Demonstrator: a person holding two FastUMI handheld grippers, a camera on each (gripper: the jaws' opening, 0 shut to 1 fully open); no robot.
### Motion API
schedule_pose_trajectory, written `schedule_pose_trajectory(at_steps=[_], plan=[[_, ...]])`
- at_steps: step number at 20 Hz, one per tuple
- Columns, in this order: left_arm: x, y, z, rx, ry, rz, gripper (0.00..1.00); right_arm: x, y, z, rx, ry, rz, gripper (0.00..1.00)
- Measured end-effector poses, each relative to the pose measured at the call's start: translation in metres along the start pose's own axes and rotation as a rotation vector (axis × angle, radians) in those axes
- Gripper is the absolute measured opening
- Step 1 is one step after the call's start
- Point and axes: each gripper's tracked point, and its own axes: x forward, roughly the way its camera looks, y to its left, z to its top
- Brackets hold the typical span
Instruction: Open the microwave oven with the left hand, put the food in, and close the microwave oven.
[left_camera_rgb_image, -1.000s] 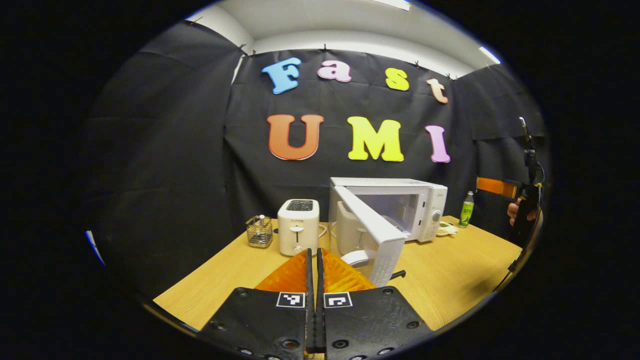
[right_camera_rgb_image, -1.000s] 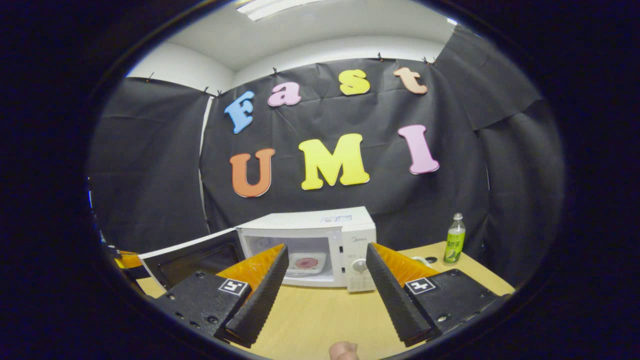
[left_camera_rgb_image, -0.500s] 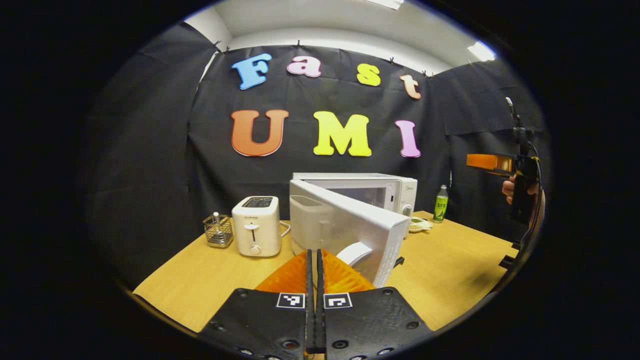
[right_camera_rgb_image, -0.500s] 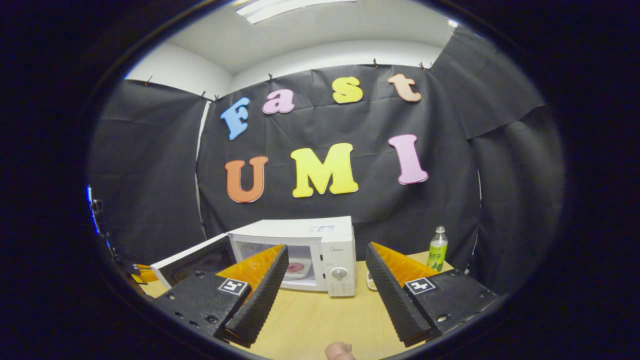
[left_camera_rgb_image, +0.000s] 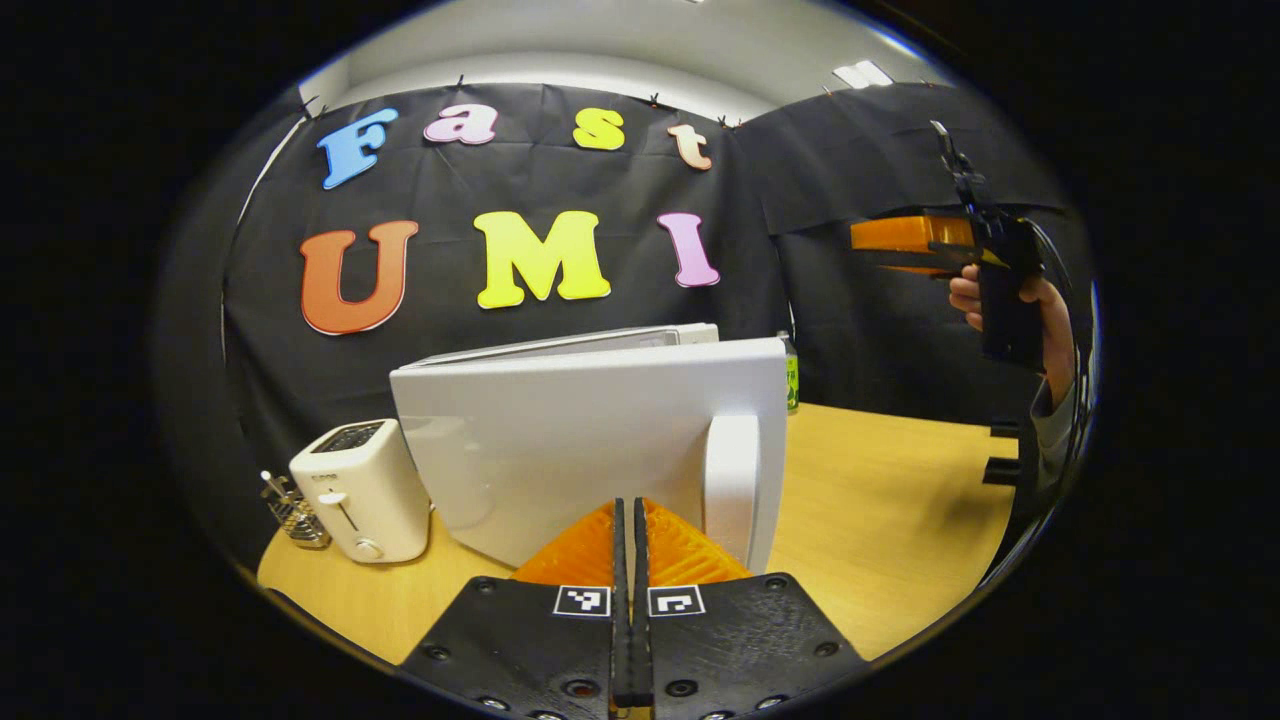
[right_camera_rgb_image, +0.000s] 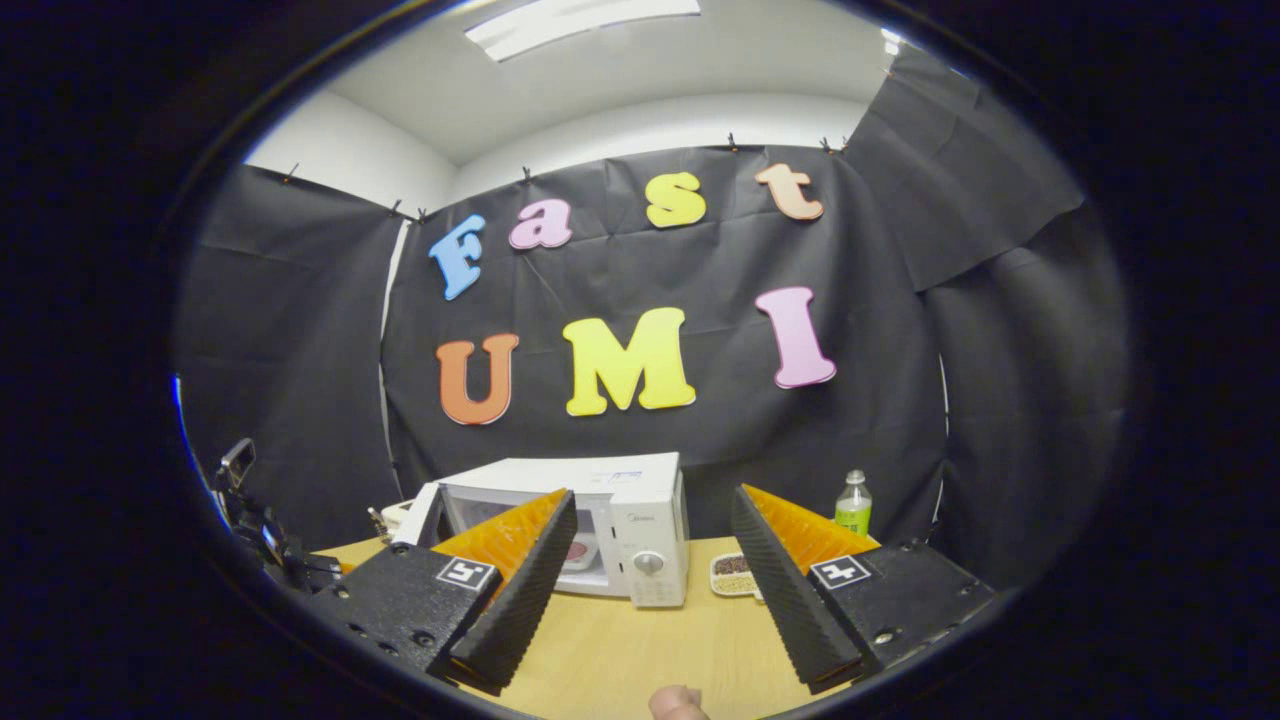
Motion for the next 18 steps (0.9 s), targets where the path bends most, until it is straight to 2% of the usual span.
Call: schedule_pose_trajectory(at_steps=[1,2,3,6,7,8,12,18], plan=[[0.009,-0.003,0.003,-0.036,-0.016,-0.018,0.00,0.000,-0.005,-0.001,0.005,0.003,-0.007,0.99],[0.018,-0.003,0.006,-0.057,-0.030,-0.024,0.00,-0.001,-0.009,-0.001,0.009,0.005,-0.014,0.91],[0.026,-0.005,0.007,-0.064,-0.031,-0.034,0.00,0.000,-0.014,-0.002,0.012,0.007,-0.021,0.99],[0.049,-0.014,0.002,-0.071,-0.017,-0.057,0.00,0.000,-0.023,-0.006,0.020,0.016,-0.031,0.99],[0.056,-0.016,0.002,-0.066,-0.019,-0.050,0.00,0.000,-0.027,-0.006,0.022,0.015,-0.033,0.91],[0.063,-0.018,0.003,-0.065,-0.021,-0.051,0.00,0.001,-0.031,-0.006,0.021,0.011,-0.036,0.99],[0.093,-0.027,0.005,-0.077,-0.032,-0.042,0.00,0.004,-0.040,-0.011,0.025,0.018,-0.039,0.99],[0.136,-0.026,0.007,-0.090,-0.038,0.023,0.00,0.004,-0.062,-0.012,0.020,-0.001,-0.051,0.99]])
